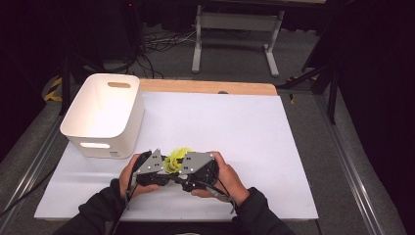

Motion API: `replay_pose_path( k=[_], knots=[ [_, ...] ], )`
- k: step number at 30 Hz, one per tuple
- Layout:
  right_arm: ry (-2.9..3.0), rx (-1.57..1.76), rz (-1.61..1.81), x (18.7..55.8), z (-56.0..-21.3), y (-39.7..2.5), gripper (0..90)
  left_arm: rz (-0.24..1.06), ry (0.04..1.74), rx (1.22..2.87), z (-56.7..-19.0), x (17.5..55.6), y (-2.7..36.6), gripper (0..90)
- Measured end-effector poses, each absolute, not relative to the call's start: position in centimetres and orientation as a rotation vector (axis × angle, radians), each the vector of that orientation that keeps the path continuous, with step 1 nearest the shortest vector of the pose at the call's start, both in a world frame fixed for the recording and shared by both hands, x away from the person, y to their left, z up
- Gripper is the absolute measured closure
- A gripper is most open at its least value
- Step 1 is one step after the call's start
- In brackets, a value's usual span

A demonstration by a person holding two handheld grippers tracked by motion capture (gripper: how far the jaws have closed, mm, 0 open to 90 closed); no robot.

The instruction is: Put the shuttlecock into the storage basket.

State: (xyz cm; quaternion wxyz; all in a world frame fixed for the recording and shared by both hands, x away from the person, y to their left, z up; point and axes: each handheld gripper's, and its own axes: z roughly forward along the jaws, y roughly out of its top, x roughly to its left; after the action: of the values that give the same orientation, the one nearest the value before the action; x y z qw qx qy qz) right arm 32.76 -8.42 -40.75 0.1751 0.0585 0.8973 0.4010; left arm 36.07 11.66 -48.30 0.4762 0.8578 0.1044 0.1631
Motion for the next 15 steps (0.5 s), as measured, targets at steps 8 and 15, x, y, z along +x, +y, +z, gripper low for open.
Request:
replay_pose_path(
  k=[8,15],
  knots=[
    [2.52,0.186,1.142,32.59,-40.31,-8.58,40.1,0.401,0.258,2.065,-48.23,36.02,11.98,51.9],
    [2.473,0.201,1.163,32.38,-39.78,-8.97,40.1,0.403,0.261,2.035,-48.19,35.92,12.05,52.3]
  ],
)
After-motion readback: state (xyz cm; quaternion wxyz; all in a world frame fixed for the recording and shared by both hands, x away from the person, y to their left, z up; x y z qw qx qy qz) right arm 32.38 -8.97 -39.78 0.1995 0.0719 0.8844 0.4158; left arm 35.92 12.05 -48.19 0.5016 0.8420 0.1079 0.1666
